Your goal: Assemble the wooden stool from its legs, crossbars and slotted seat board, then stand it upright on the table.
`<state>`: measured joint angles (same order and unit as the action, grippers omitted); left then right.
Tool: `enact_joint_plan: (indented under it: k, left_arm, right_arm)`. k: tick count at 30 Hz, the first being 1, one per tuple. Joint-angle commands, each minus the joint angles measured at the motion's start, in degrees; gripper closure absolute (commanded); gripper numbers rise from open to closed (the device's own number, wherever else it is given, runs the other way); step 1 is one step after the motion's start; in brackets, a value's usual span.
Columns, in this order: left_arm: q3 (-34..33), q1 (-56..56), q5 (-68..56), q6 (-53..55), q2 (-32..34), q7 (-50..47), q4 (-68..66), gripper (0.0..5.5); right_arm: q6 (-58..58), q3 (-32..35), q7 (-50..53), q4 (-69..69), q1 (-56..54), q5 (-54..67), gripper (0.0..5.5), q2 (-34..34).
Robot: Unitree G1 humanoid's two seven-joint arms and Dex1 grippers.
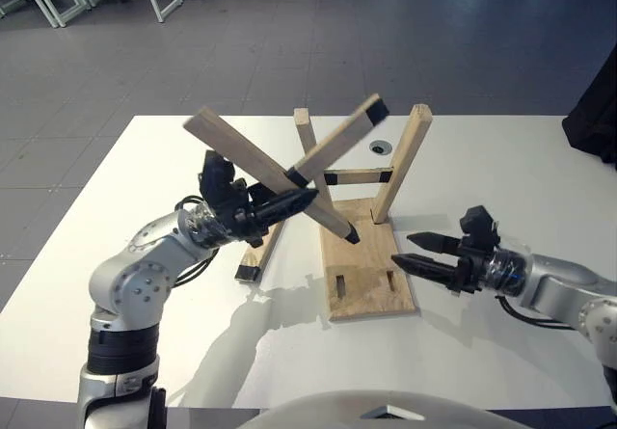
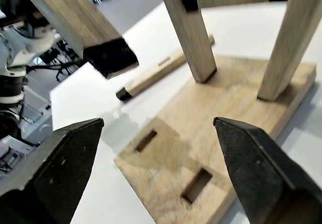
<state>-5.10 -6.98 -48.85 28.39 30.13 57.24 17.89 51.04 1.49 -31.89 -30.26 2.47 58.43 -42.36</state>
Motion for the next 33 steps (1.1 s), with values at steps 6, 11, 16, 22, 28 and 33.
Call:
enact_joint_plan:
  k: [6,11,16,22,28,33]
  left_arm:
    - [7.28,4.48,14.31,-18.91,0.59,13.88,-6.86,3.45]
    - [9.15,8.71,16.03,-19.98,0.25,14.44,-7.15,3.45]
    - [10.11,10.18,17.59,-21.35,0.69,14.67,-9.25,3.45]
    - [9.74,7.36,18.78,-23.19,1.72,15.16,-13.14,3.45]
    - [13.06,7.13,24.24,-24.89,6.28,17.79,-12.51,3.45]
    - [19.67,4.69,34.7,-25.1,9.16,12.64,-15.16,3.45]
  right_arm:
    - [-5.48,-9.84,-7.6,1.07,4.47,-16.2,1.47,-2.99]
    - [-6.23,-10.55,-9.04,1.41,5.12,-19.55,1.47,-2.27]
    - [-6.34,-11.04,-9.58,1.97,4.54,-21.41,1.47,-1.47]
    - [-6.22,-11.36,-9.82,1.77,4.44,-22.28,1.47,-0.76]
    - [-6.11,-10.92,-8.95,1.22,5.21,-22.63,1.47,0.61]
    - [-5.33,-10.57,-7.96,0.36,4.98,-22.31,1.47,1.76]
